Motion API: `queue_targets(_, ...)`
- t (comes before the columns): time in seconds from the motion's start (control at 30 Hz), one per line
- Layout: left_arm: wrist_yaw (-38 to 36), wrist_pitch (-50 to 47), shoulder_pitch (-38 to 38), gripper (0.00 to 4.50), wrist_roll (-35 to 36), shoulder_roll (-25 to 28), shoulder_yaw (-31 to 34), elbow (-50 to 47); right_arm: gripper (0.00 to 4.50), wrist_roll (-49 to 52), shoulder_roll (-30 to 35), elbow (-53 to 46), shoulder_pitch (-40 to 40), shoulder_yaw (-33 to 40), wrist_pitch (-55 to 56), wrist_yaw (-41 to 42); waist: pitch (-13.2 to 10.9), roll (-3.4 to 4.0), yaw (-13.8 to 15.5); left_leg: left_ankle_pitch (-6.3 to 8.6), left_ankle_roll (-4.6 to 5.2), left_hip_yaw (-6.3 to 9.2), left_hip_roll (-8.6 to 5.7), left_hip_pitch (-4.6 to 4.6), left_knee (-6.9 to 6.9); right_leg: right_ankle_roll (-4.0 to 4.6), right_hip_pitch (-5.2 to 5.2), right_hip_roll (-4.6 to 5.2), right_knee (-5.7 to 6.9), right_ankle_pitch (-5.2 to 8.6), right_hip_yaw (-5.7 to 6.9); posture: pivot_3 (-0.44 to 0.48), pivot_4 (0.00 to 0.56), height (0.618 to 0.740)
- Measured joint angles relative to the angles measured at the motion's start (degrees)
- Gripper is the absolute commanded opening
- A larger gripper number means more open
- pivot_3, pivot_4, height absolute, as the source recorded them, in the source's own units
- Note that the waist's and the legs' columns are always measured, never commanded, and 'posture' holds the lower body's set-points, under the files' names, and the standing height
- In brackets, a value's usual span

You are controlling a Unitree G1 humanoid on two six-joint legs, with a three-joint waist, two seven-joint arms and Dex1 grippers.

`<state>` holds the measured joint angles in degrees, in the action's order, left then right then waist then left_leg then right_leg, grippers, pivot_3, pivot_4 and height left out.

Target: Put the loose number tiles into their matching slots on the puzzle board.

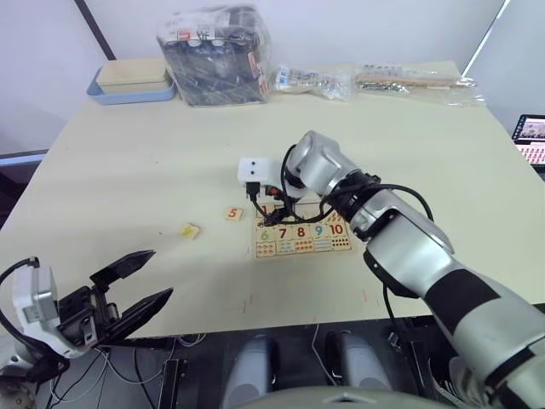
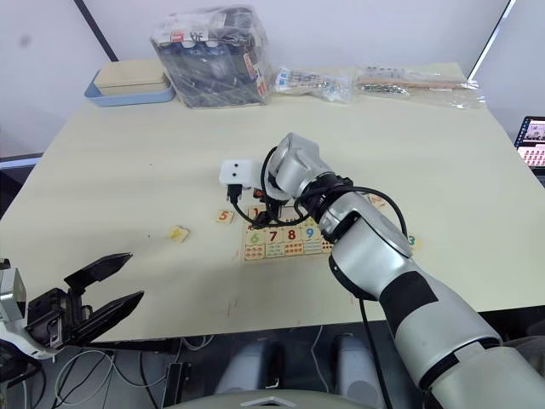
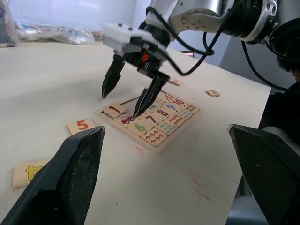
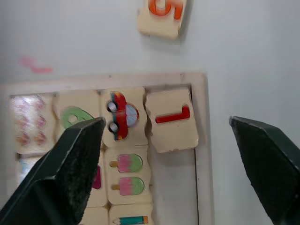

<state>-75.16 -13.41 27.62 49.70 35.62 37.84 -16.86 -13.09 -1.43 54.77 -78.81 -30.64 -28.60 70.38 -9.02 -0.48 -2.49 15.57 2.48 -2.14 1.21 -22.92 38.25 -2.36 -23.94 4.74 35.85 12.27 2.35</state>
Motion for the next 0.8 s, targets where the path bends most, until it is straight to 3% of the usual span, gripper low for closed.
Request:
queue_targets(0.27, 0.5, 0.1, 0.2, 4.50, 0.0, -0.9, -0.1, -0.5, 4.46, 8.0, 3.9, -8.6, 8.8, 9.6, 9.2, -0.3, 0.0, -0.04, 0.1, 0.02, 0.05, 0.00, -0.03, 0.00, 0.01, -0.01, 0.03, 0.05, 0.00, -0.01, 0.01, 0.000, 0.150, 0.740)
queue_targets(0.53, 0.9, 0.1, 0.1, 4.50, 0.0, -1.1, -0.1, -0.6, 4.46, 11.2, 7.7, -9.2, 15.0, 13.7, 14.6, -1.1, 0.1, -0.11, 0.0, -0.01, 0.01, -0.04, 0.01, 0.02, 0.01, -0.01, 0.05, -0.06, 0.04, -0.01, -0.05, 0.000, 0.150, 0.740)
queue_targets(0.7, 1.6, 0.1, -0.4, 4.50, 0.0, -1.1, -0.1, -0.6, 2.24, 11.8, 6.6, -6.8, 15.0, 15.2, 15.9, -4.0, 0.1, -0.10, 0.0, -0.02, -0.01, -0.07, 0.07, 0.04, 0.00, 0.00, 0.05, -0.13, 0.04, -0.01, -0.07, 0.000, 0.150, 0.740)
queue_targets(0.77, 1.7, 0.1, -0.8, 4.50, 0.0, -1.1, -0.1, -0.6, 0.90, 11.7, 5.9, -4.9, 15.2, 15.4, 17.0, -5.7, 0.1, -0.10, 0.0, -0.03, -0.01, -0.08, 0.05, 0.04, 0.01, 0.00, 0.06, -0.12, 0.04, -0.01, -0.08, 0.000, 0.150, 0.740)
queue_targets(0.8, 1.7, 0.1, -0.9, 4.50, 0.0, -1.1, -0.1, -0.6, 0.72, 11.7, 5.7, -4.5, 15.3, 15.4, 17.3, -6.0, 0.1, -0.10, 0.0, -0.03, -0.01, -0.08, 0.05, 0.04, 0.02, 0.00, 0.06, -0.12, 0.04, -0.01, -0.08, 0.000, 0.150, 0.740)
